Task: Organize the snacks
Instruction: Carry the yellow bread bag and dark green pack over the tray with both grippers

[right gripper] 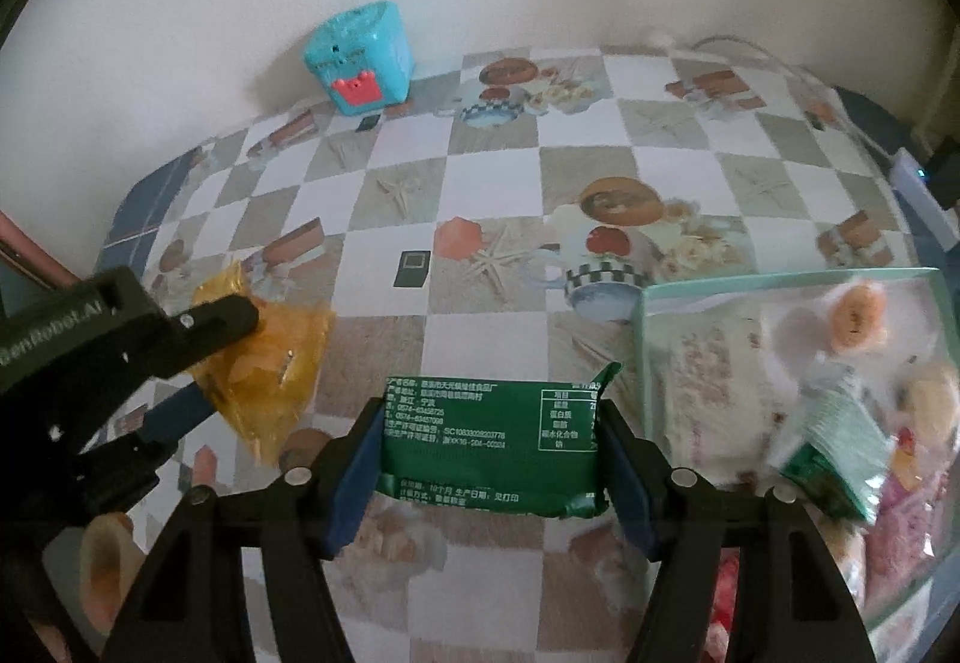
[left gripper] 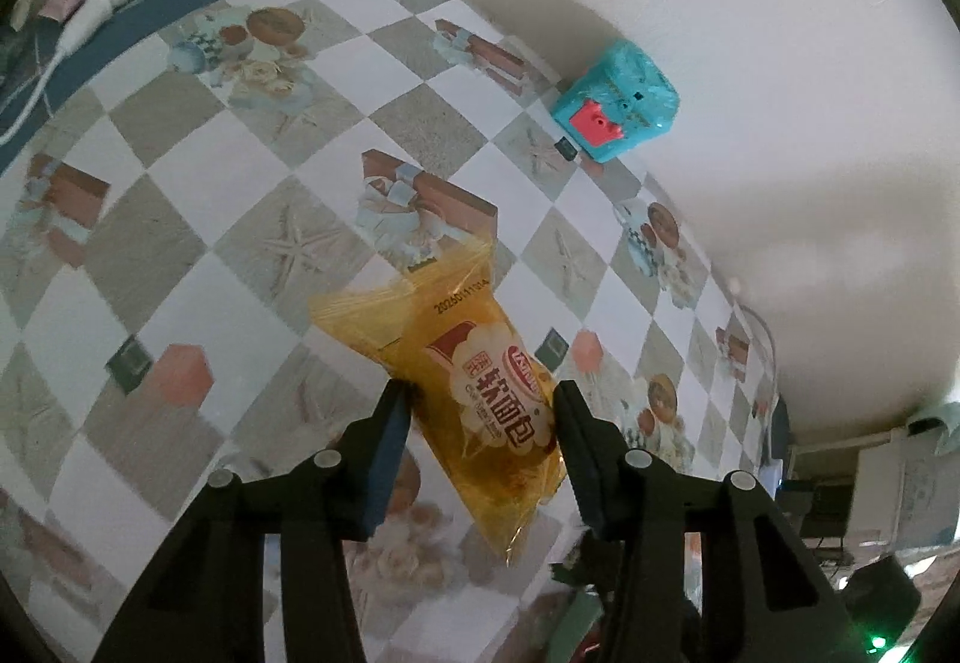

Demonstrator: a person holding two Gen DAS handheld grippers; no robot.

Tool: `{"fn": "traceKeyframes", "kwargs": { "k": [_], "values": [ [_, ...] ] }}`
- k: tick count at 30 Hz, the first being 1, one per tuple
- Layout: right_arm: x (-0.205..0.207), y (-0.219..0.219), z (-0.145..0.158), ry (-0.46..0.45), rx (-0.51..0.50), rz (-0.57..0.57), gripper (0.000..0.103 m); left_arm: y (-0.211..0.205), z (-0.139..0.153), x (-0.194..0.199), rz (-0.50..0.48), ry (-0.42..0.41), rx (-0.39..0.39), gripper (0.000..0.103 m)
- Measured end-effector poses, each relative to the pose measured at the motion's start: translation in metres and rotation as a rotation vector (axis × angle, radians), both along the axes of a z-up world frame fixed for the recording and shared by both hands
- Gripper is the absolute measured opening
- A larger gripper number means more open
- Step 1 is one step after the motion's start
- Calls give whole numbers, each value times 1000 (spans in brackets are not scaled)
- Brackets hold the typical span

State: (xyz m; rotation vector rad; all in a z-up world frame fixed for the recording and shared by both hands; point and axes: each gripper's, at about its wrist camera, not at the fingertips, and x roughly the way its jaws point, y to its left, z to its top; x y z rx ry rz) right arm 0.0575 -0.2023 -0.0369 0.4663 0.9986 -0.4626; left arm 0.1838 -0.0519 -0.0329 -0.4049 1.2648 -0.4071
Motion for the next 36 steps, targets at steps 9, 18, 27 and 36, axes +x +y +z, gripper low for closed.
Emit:
{"fn": "traceKeyframes", "kwargs": {
  "k": [9, 18, 27, 36],
  "values": [
    [-46, 7, 31, -44, -4, -35, 70, 19, 34, -39, -12, -77, 14, 50],
    [-97, 7, 41, -68, 14, -80, 70, 18, 44, -83, -71, -115, 24, 50],
    [-130, -1, 50, -76, 26, -137, 70, 14, 61, -114, -110, -175, 35, 51],
    [-144, -21, 48, -50, 47, -199, 70, 1, 65, -124, -154, -193, 57, 51]
  ]
}}
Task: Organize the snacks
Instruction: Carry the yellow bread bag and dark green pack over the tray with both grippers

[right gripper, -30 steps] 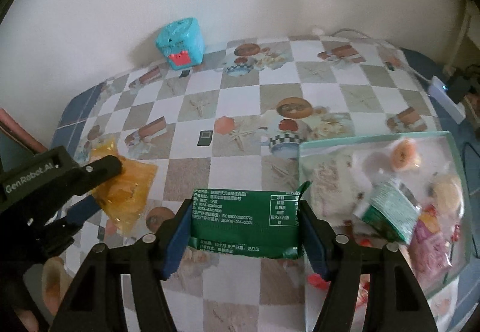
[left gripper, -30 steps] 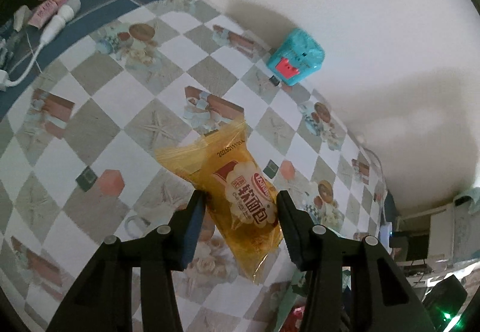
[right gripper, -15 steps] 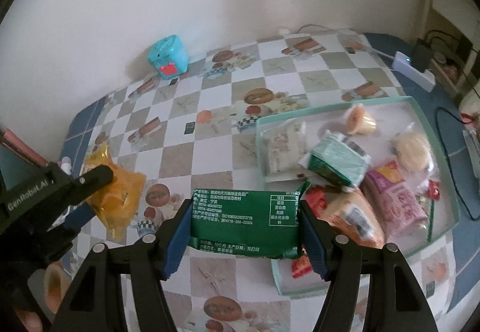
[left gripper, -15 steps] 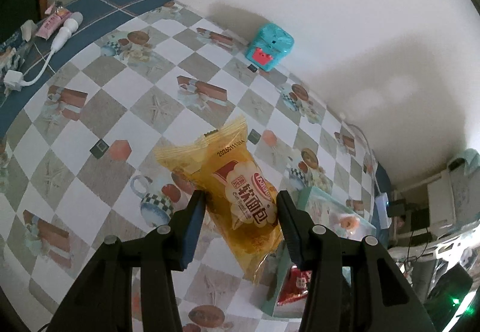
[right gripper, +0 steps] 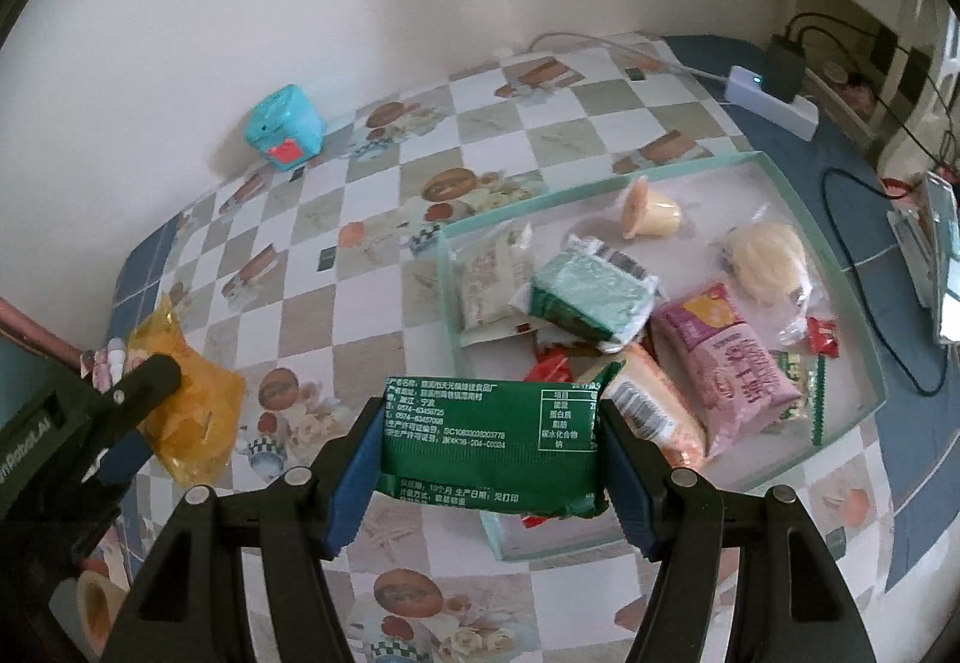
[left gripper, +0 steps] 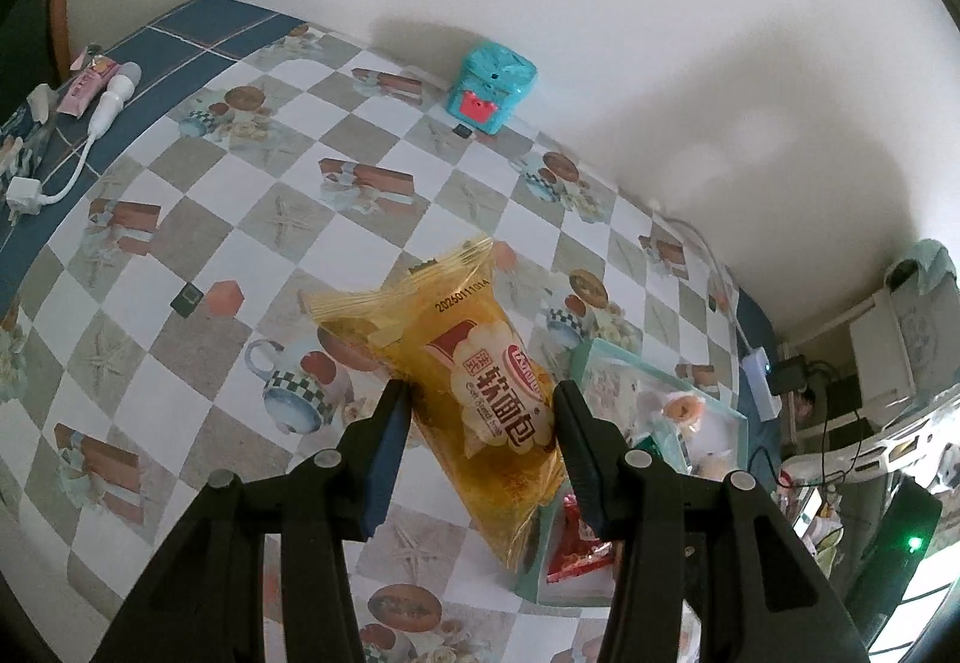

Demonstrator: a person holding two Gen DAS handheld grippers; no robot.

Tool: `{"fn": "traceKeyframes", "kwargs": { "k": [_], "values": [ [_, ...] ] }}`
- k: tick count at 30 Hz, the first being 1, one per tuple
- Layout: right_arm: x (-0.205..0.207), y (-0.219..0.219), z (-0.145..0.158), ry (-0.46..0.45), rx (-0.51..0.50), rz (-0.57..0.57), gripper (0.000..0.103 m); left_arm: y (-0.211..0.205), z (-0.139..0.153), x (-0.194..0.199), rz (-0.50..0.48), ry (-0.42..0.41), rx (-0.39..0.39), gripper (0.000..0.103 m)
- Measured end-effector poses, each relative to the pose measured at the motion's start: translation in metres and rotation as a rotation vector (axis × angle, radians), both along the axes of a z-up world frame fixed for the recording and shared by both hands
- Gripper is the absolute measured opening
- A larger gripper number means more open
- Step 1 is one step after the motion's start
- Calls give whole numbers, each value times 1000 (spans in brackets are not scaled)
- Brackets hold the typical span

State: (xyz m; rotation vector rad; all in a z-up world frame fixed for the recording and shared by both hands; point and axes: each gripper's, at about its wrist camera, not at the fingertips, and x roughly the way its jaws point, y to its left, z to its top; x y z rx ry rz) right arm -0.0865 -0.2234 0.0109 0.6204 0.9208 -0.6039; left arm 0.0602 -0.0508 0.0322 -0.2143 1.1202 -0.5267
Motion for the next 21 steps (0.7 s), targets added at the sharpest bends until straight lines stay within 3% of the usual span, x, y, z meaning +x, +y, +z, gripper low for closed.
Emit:
{"fn": "traceKeyframes", "kwargs": {
  "k": [21],
  "values": [
    [-61, -80, -4, -44, 116, -250, 70, -51, 0, -34, -156, -6, 29, 50]
  ]
}}
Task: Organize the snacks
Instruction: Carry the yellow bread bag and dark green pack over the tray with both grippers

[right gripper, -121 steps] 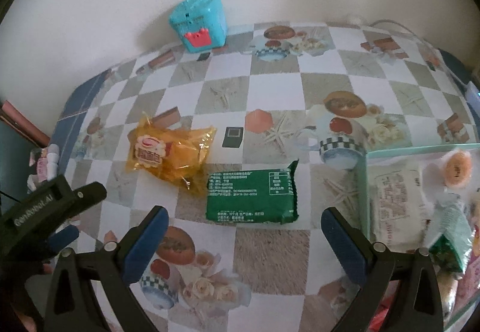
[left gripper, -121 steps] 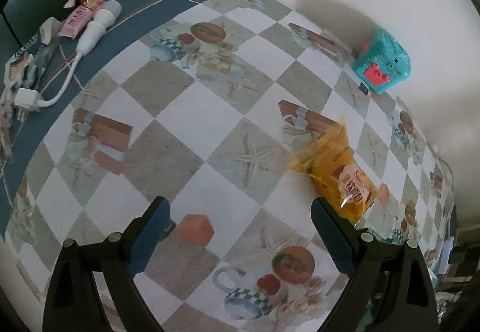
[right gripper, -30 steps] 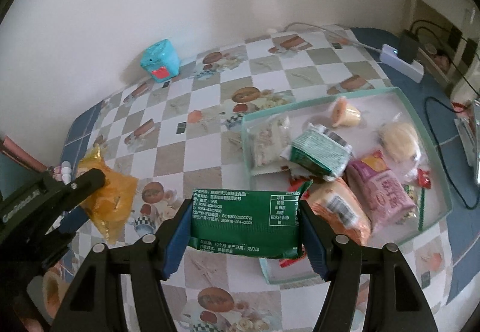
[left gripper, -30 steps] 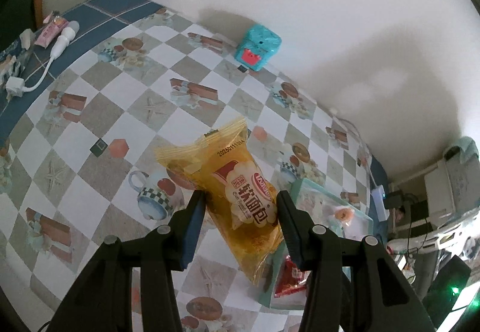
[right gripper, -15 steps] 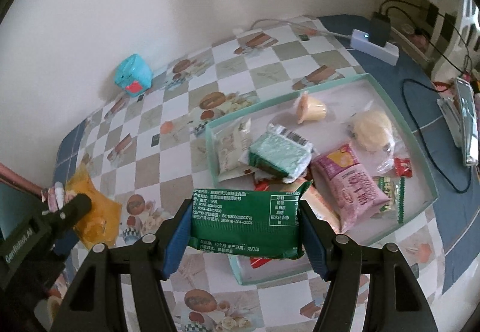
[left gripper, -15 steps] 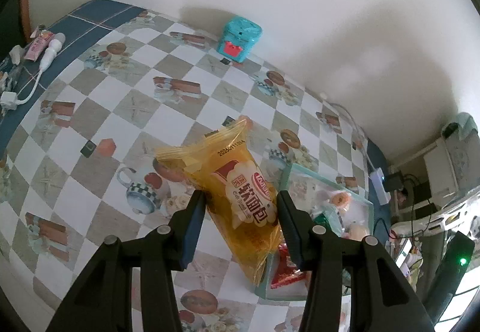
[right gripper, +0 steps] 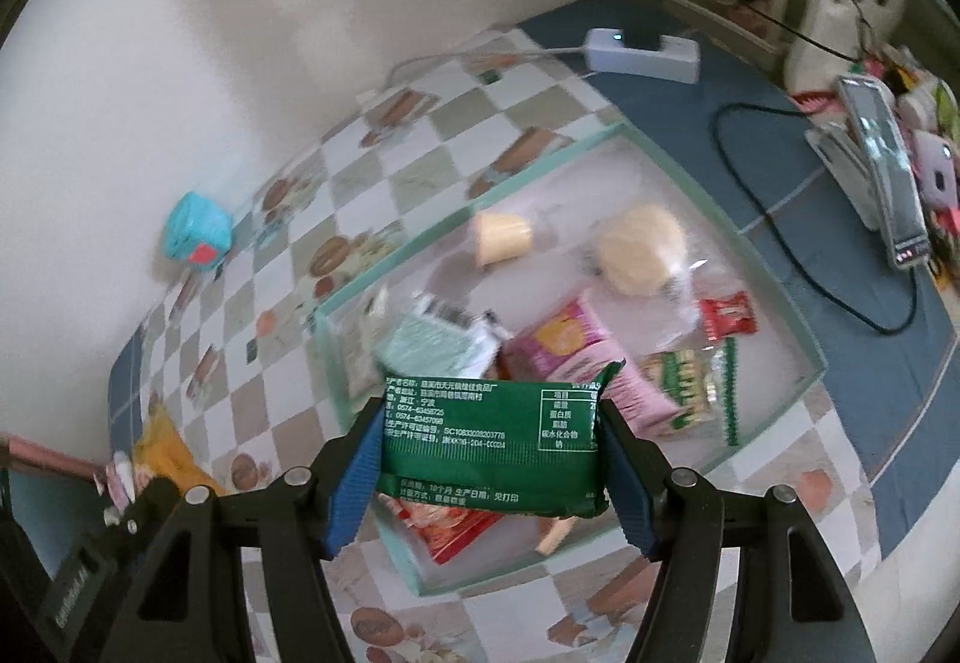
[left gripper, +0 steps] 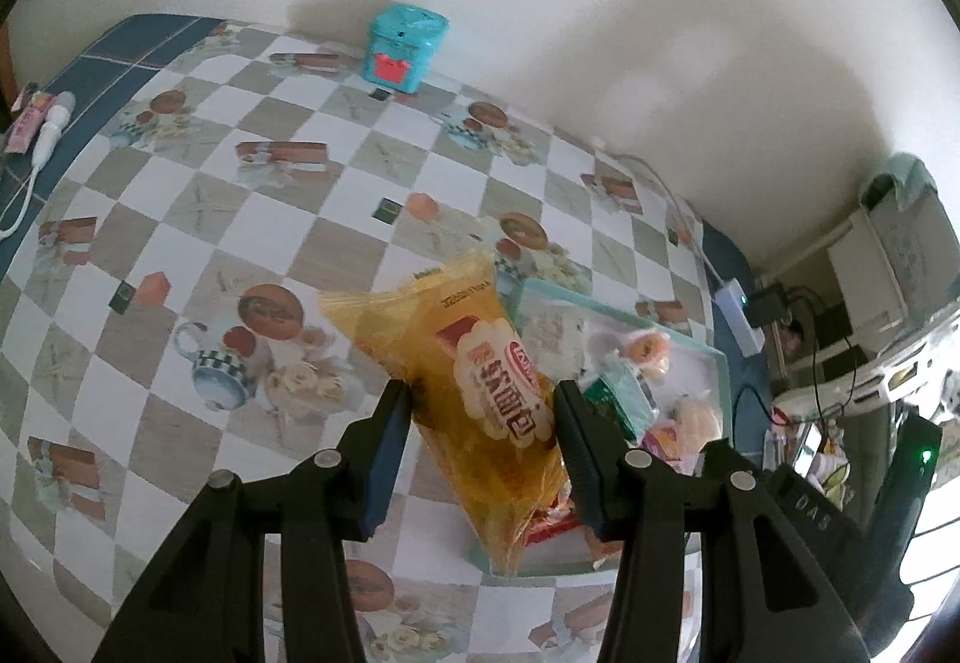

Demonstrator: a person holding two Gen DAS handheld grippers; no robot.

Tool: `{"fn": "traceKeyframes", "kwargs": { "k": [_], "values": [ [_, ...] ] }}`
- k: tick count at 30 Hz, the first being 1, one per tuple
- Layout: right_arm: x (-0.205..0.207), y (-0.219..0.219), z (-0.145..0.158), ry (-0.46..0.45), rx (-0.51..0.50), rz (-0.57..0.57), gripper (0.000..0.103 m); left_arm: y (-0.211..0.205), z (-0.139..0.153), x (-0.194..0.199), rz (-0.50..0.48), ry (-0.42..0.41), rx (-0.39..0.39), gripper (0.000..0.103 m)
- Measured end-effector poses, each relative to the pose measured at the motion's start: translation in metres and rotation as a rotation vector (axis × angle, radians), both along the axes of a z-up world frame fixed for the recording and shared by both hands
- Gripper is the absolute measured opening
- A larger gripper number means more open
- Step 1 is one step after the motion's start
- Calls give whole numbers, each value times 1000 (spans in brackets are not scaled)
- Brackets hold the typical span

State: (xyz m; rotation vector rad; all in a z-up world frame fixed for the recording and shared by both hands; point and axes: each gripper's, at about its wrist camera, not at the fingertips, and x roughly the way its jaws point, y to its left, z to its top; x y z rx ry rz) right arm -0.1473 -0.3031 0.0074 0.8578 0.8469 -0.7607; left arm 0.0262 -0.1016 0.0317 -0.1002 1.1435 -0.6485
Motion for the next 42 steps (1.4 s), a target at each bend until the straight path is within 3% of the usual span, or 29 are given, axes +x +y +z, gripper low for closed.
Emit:
{"fn": "traceKeyframes", "kwargs": {
  "k": [9, 13, 19, 23, 31, 36, 38, 42],
  "values": [
    [-30, -29, -10, -1, 38, -101, 70, -32, -3, -22, -97, -19, 15, 50],
    [-35, -35, -14, 4, 55, -112, 70, -29, -23, -10, -67, 42, 50, 50],
    [-30, -36, -22, 14, 87, -97, 70, -6, -65, 19, 42, 146, 177, 50],
    [-27, -39, -33, 30, 117, -96, 70, -4, -79, 20, 33, 204, 173, 51],
    [-39, -54, -44, 65, 140, -160, 70, -36, -91, 2, -71, 197, 248, 52],
    [-42, -57, -45, 58, 151, -170, 70, -45, -105, -2, -84, 191, 312, 50],
    [-41, -57, -45, 54, 156, -168, 70, -45, -104, -1, -83, 183, 313, 42],
    [-42, -58, -45, 52, 161, -167, 70, -40, -96, 3, -60, 171, 276, 41]
  ]
}}
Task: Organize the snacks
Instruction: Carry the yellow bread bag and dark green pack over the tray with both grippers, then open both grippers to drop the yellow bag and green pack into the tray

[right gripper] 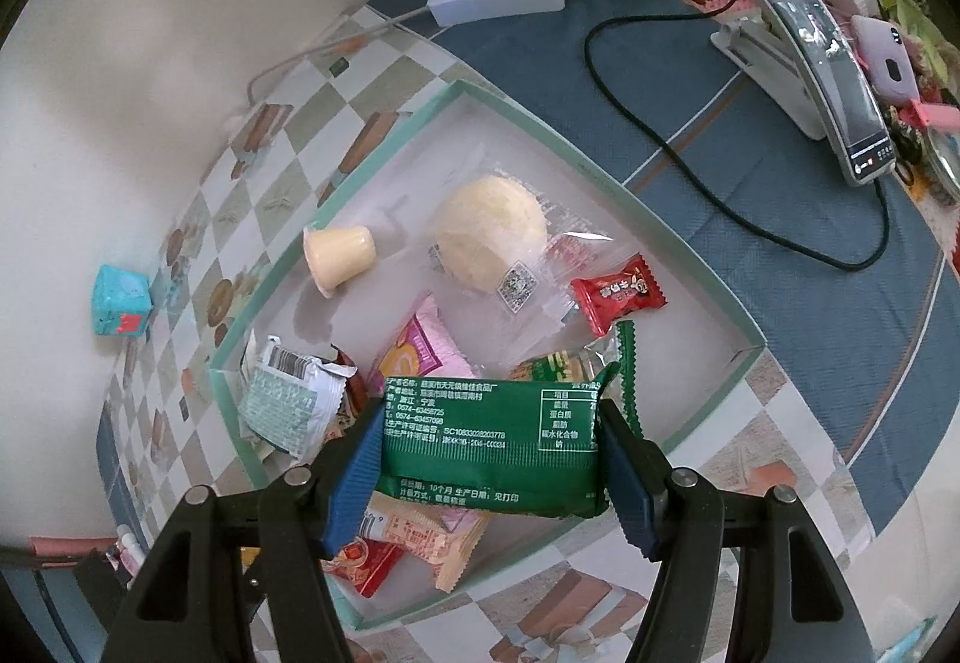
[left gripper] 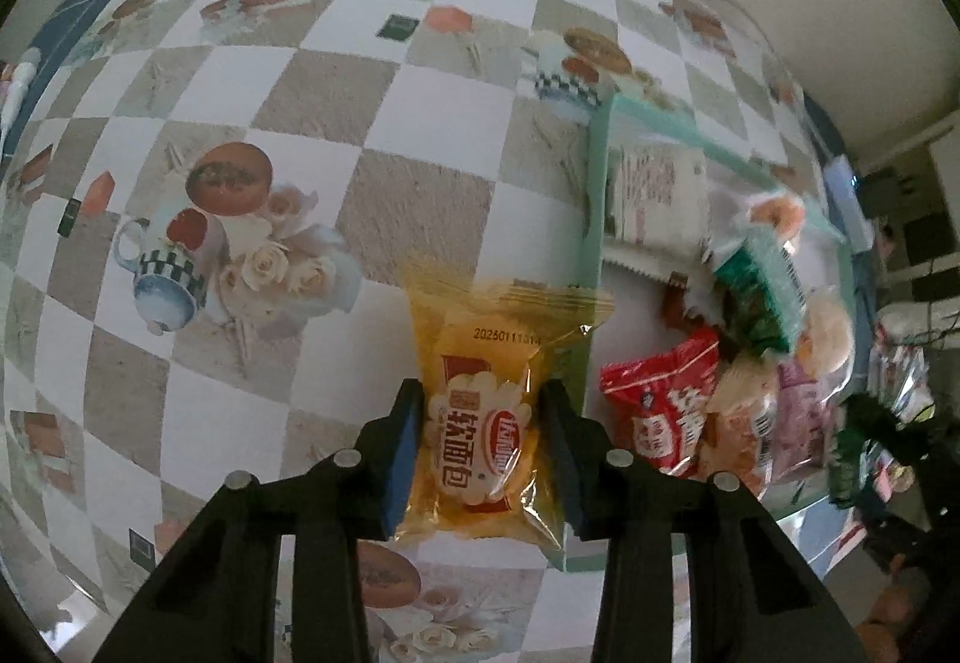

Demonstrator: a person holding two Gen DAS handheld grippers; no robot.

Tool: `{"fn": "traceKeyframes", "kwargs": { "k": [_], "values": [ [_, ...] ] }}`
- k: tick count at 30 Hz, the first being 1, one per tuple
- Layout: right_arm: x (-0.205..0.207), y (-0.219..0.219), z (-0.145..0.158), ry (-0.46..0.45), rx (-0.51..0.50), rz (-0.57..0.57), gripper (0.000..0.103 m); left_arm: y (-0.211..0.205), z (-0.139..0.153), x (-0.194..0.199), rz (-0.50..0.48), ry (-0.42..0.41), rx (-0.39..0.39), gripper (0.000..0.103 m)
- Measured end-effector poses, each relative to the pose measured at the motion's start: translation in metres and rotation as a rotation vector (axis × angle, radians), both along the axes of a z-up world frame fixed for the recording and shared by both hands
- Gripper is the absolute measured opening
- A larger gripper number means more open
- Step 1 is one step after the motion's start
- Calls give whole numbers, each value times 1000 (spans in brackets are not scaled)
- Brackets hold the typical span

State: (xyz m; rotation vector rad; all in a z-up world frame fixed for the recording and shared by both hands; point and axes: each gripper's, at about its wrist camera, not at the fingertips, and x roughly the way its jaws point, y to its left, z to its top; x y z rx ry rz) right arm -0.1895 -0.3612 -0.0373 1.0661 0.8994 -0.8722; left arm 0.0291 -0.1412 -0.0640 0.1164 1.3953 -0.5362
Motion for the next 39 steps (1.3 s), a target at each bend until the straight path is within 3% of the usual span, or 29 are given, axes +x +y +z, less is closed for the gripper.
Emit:
{"fn": "traceKeyframes", "kwargs": {
  "k": [4, 9, 14, 22, 26, 30, 35, 39],
  "values": [
    [-2, -1, 0, 0, 3, -7, 70, 7, 19, 0, 11, -30, -54, 40],
    [-2, -3, -3, 6, 16, -19, 70, -2, 48, -18, -64, -90, -137, 40],
    [-7, -7, -6, 22, 13, -53, 70, -37, 49, -50, -196, -108, -138, 41],
    [-14, -16, -13, 10, 36, -85, 72, -67, 37, -76, -293, -147, -108, 42],
    [-13, -17, -14, 12, 39, -81, 72, -67, 34, -76, -296, -117, -131, 65],
    [-10, -17, -16, 19, 34, -63, 73, -68, 33, -73, -283, -115, -133, 66],
    [-6, -16, -18, 31, 28, -41, 84, -65, 35, -70, -263, -114, -141, 77],
    [-3, -14, -18, 24, 19, -22, 94, -60, 39, -66, -240, -125, -149, 79]
  ]
}}
